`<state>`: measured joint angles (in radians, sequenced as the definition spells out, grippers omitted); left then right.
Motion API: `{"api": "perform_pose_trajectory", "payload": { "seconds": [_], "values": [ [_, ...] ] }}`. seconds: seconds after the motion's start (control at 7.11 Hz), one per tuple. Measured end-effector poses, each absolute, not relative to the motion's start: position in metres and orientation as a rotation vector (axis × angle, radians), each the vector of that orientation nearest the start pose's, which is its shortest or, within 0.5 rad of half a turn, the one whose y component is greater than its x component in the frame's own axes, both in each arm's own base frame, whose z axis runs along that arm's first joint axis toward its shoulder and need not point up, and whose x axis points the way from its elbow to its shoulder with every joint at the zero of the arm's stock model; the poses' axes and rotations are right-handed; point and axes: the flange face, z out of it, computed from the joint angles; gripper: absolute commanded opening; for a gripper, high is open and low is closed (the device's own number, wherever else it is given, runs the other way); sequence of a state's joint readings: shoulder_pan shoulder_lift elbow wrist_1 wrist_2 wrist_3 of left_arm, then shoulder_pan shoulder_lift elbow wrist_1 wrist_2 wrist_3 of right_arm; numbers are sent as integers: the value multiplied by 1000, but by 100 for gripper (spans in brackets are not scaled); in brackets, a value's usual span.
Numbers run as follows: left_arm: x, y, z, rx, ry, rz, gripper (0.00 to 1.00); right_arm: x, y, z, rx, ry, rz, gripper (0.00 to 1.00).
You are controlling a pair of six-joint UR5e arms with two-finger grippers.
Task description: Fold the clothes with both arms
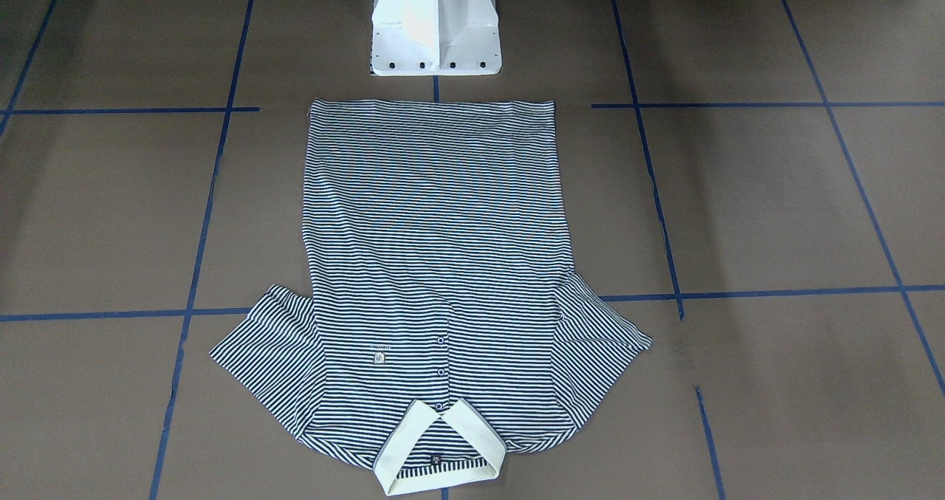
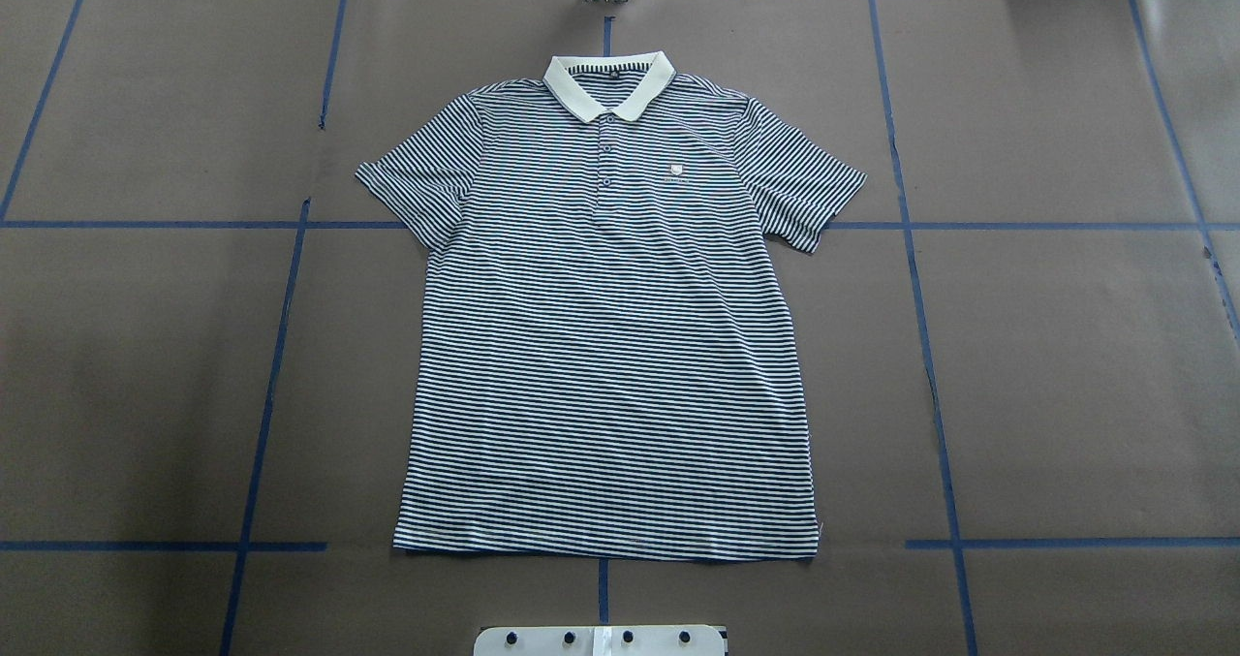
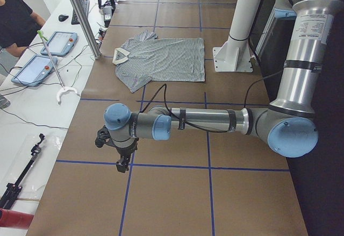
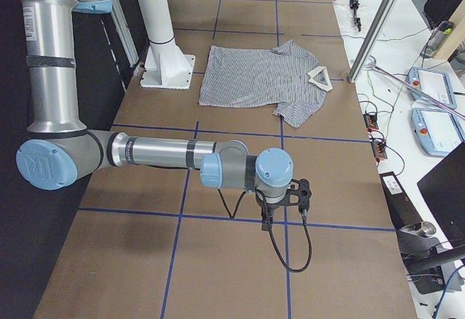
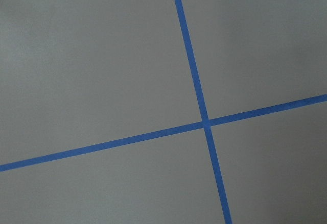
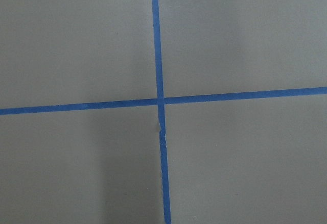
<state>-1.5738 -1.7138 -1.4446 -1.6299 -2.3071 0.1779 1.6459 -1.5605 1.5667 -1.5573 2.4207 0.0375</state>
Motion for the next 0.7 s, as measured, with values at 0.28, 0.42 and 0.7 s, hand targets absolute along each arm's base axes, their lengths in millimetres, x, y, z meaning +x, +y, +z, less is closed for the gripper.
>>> {"api": "perform_pose_trajectory", "payload": {
  "seconds": [0.28,0.42,0.7],
  "values": [
    [-68,-560,640,144,728,196,100,96,-503,635,55,-837,97,100],
    [-68,-566,631,158,726,200,100,87,-520,619,62,-836,97,100],
    [-64,-607,573,256,713,238,100,23,-577,576,114,-846,-5,100]
  ]
}}
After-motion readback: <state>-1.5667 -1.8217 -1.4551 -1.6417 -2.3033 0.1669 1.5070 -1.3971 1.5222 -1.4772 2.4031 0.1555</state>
